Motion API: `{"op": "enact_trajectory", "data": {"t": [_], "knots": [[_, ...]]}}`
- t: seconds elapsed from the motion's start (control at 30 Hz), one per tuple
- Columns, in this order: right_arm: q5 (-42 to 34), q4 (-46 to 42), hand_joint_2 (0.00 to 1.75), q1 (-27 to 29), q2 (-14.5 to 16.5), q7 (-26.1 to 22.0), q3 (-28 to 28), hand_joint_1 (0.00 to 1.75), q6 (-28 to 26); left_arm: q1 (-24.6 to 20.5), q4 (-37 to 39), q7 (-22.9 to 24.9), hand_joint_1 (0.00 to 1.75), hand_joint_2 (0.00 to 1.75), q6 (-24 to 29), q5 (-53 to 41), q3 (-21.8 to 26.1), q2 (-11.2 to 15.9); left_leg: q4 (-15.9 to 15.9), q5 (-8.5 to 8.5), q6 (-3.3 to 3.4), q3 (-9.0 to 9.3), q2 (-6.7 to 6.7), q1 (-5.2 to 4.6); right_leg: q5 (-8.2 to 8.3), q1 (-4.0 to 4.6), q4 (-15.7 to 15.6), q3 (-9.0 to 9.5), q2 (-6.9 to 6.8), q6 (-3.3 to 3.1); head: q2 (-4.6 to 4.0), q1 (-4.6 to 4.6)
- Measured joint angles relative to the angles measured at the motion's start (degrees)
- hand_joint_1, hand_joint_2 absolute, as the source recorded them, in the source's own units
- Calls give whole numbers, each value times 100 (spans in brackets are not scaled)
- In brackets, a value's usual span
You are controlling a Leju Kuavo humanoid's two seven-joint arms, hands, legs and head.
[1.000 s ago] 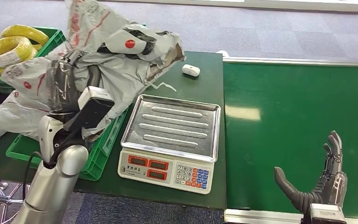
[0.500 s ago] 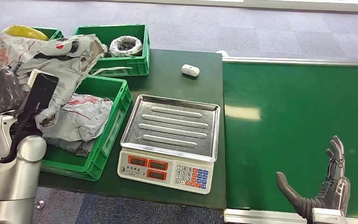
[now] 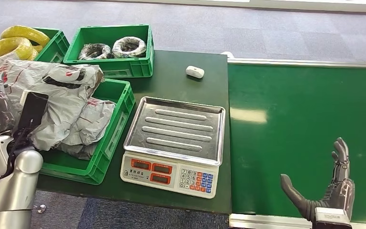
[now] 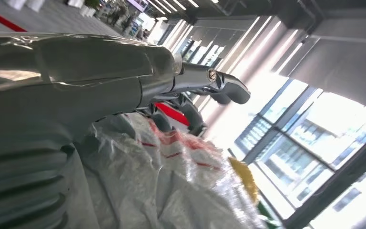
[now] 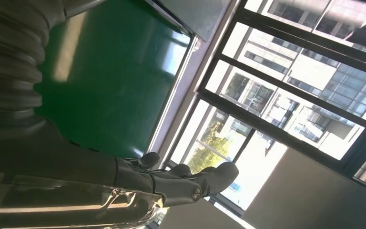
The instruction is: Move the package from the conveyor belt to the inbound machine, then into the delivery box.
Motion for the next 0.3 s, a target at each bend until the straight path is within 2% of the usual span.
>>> {"op": "enact_trajectory", "data": {"t": [0.13,0.3], "knots": [[119,-2,175,53,98,31,-33,0,51,95,-465,-545,0,175,376,457,-38,-230,0,0,0,-1,1,0,0,0,0,0,0,0,0,1],[213,-1,175,136,149,32,-82,0,46,266,-1118,-887,0,175,414,1122,-163,-411,0,-1,0,-1,0,-1,0,-1,-2,0,0,0,0,0]]}}
